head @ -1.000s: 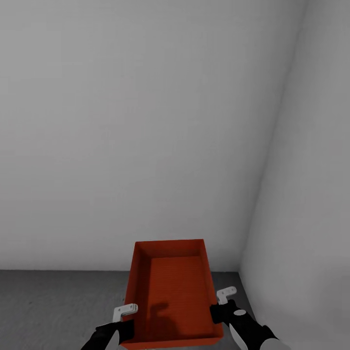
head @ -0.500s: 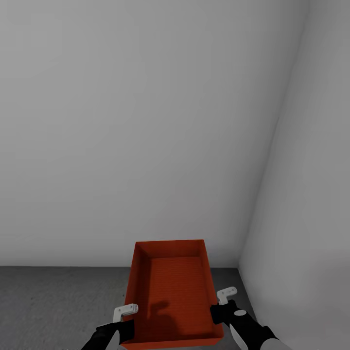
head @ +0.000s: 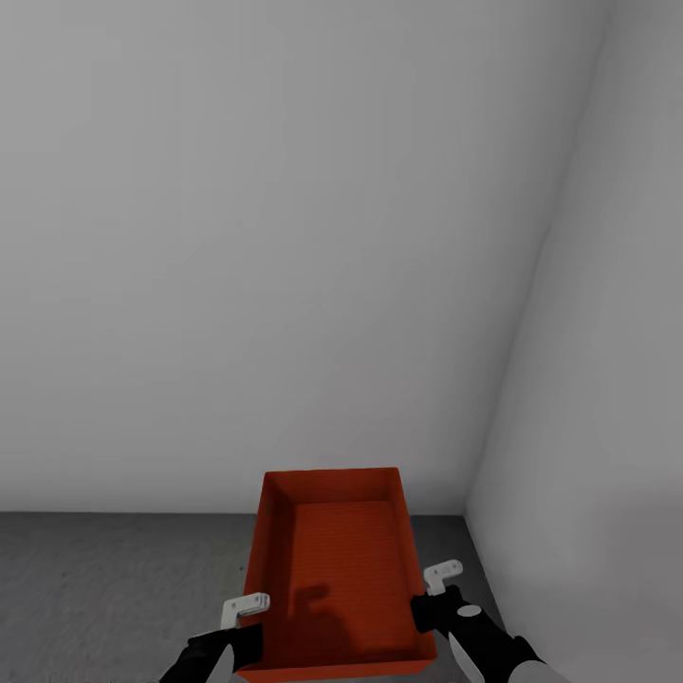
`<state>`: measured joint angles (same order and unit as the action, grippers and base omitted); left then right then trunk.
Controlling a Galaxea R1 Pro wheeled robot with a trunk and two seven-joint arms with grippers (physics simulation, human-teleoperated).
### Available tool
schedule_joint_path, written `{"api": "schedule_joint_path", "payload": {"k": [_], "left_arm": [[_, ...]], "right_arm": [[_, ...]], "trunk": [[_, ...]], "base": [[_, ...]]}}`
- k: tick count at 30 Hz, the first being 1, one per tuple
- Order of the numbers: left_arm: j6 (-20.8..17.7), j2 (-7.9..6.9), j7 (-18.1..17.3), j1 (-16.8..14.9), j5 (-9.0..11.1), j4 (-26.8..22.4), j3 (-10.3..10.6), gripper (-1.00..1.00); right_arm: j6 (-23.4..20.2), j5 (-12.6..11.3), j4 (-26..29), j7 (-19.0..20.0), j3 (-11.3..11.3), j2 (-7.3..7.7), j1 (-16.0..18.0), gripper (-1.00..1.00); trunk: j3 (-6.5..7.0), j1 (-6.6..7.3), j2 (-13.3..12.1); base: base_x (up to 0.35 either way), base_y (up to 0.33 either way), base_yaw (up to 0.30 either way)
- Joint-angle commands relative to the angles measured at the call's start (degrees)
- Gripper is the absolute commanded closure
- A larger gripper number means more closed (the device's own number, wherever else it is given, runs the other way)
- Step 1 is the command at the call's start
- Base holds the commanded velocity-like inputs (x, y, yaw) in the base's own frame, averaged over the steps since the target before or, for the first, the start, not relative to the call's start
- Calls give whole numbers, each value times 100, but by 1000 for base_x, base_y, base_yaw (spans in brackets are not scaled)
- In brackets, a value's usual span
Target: Move the two storage containers from the living room to the garage. In the garage, place one container on the floor and stack the other container on top of it (either order is fine).
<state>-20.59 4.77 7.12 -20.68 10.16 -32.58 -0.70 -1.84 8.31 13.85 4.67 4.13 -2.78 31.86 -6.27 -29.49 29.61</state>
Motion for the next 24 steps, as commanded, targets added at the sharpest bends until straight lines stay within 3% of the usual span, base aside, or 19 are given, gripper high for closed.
{"api": "schedule_joint_path", "payload": {"k": [1,24], "left_arm": [[-33,6,62,2,92,6,44,100],[-33,8,65,2,87,6,44,100]], "right_arm": [[-18,-5,84,149,35,-250,5,100],[-18,4,85,149,35,-250,5,100]], "trunk": [[-39,-24,53],[-663,-530,975]], "base": [[0,0,0],[0,0,0]]}}
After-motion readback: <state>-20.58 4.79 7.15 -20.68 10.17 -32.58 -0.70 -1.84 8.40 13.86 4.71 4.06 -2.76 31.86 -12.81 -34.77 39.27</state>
